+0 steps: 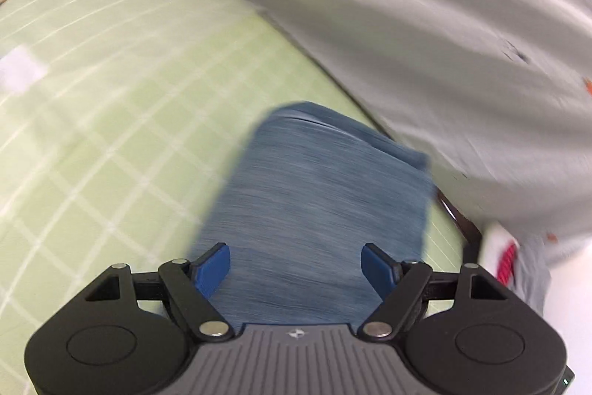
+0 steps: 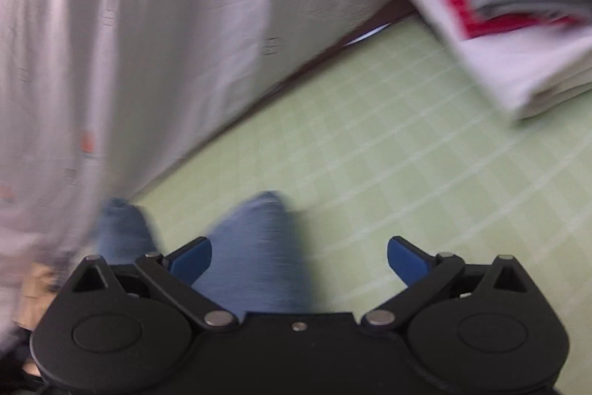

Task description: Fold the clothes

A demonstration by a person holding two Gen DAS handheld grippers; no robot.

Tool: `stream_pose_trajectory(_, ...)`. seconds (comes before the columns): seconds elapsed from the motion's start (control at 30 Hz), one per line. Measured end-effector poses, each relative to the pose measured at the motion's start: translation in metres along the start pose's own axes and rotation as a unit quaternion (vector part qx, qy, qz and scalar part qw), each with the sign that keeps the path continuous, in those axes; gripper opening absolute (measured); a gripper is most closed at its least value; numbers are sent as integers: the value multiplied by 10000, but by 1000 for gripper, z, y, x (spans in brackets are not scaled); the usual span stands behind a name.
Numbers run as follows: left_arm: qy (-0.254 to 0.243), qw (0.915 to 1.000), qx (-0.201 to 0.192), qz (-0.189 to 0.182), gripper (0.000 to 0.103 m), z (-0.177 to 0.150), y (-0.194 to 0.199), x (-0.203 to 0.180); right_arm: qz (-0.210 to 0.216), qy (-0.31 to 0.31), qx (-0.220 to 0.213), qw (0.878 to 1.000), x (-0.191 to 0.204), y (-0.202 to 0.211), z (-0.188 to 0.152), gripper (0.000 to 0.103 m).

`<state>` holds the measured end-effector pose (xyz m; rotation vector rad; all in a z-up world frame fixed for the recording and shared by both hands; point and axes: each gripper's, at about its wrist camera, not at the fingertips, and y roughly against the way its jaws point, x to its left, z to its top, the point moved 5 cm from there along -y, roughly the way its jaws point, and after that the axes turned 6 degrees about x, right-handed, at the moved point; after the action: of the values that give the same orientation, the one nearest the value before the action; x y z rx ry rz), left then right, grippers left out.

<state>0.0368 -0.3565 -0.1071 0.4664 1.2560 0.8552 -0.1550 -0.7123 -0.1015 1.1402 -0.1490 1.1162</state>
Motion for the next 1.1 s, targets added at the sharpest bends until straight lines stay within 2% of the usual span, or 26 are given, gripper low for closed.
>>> stream_pose_trajectory(0.1, 358, 9992, 122, 133, 78, -4, -5, 19, 1101, -320, 564, 9918, 25, -29, -5, 101)
stream_pose_trajectory(0.17, 469, 9985, 215, 187, 79, -9, -10, 27, 1541, -314, 1078, 9817, 43, -55, -15, 91)
stream_pose_trajectory(0.23, 446, 9982, 309, 246, 79, -14, -11, 35, 1559, 29, 1485, 9765, 65, -77, -28, 89)
stream_pose_trajectory(0.33, 383, 9982, 380, 255, 85, -16, -13, 41, 1333, 774, 1743, 9725, 96, -103, -47, 89)
stream_pose_trajectory(0.4, 353, 9981, 441, 250, 86, -17, -18, 42, 1211, 1194, 1888, 9672, 115, -119, -59, 84)
stream_pose_trajectory(0.43, 321, 9981, 457, 267, 86, -17, -19, 42, 1250, 1252, 1952, 9647, 122, -125, -63, 66)
stream_pose_trajectory(0.47, 285, 9981, 470, 289, 86, -17, -19, 42, 1276, 1268, 1977, 9636, 128, -129, -66, 57)
stream_pose_trajectory(0.5, 268, 9981, 484, 287, 86, -17, -19, 42, 1281, 1211, 1930, 9652, 130, -129, -66, 52)
stream_pose_trajectory(0.53, 256, 9980, 498, 279, 86, -17, -18, 41, 1341, 1131, 1892, 9661, 131, -127, -66, 36)
stream_pose_trajectory(0.57, 245, 9980, 513, 271, 86, -17, -18, 41, 1500, 1009, 1872, 9656, 130, -122, -64, 24)
stream_pose_trajectory(0.63, 150, 9985, 491, 183, 86, -14, -14, 35, 1714, 798, 1822, 9649, 128, -111, -57, 21)
stream_pose_trajectory(0.77, -55, 9990, 434, -12, 86, -8, -6, 21, 1906, 484, 1493, 9690, 113, -71, -38, 19)
stream_pose_trajectory(0.9, -380, 9980, 488, -134, 86, -6, -11, 5, 1400, 86, 1217, 9826, 72, -32, -18, 20)
stream_pose_trajectory(0.93, -484, 9971, 561, -143, 87, -7, -16, 0, 1099, 100, 1295, 9854, 59, -32, -17, 26)
stream_pose_trajectory(0.97, -620, 9957, 678, -68, 87, -10, -24, -4, 673, 222, 1376, 9879, 48, -34, -17, 44)
stream_pose_trajectory(1.03, -942, 9910, 932, 173, 87, -20, -37, -11, -178, 522, 1380, 9889, 34, -36, -21, 62)
stream_pose_trajectory(1.1, -1363, 9840, 1068, 412, 87, -30, -48, -19, -530, 768, 1162, 9888, 31, -31, -24, 70)
